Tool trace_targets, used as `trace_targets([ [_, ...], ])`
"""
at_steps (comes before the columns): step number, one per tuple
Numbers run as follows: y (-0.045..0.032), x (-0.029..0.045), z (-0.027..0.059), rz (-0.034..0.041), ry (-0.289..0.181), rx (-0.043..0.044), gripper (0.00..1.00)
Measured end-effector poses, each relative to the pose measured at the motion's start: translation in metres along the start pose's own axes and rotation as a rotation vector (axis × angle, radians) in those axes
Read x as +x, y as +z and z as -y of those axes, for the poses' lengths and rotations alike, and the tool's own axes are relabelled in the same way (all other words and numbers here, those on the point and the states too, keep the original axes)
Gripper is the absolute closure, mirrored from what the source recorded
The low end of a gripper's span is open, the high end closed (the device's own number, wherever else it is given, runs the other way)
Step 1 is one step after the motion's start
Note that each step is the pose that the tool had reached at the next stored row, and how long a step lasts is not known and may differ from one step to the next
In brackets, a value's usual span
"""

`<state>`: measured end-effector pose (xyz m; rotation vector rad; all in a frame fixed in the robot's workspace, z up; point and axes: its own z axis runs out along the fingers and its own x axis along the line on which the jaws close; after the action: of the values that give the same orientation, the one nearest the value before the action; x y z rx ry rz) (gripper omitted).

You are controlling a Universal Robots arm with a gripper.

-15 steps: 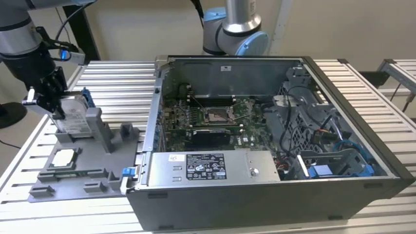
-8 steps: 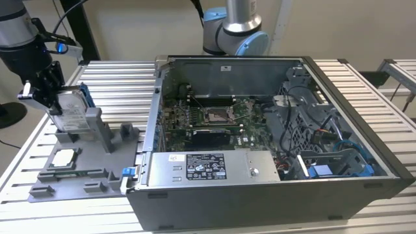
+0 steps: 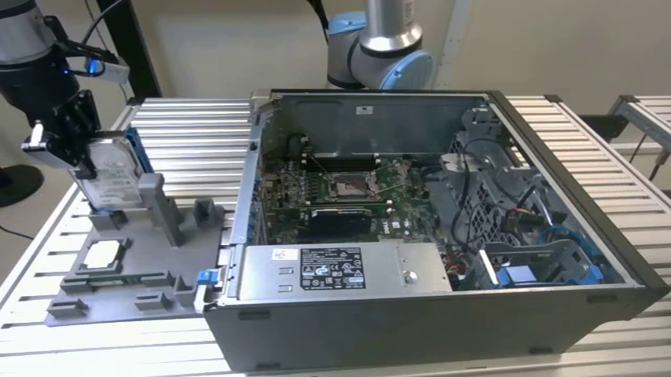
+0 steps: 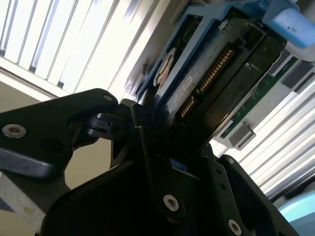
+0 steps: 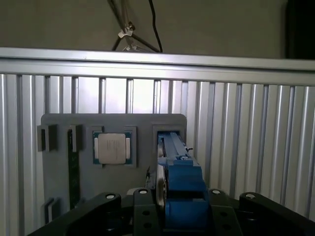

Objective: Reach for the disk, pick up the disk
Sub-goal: 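Pick up the disk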

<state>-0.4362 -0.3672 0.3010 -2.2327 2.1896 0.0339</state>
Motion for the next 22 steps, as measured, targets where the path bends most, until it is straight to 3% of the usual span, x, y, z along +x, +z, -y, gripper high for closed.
trace_targets([
  [9, -0.0172, -0.0004, -0.0001, 0.0000, 0.000, 0.0000, 1.00],
  [22, -0.0478, -0.0012, -0.0002, -0.0004, 0.000, 0.0000, 1.00],
])
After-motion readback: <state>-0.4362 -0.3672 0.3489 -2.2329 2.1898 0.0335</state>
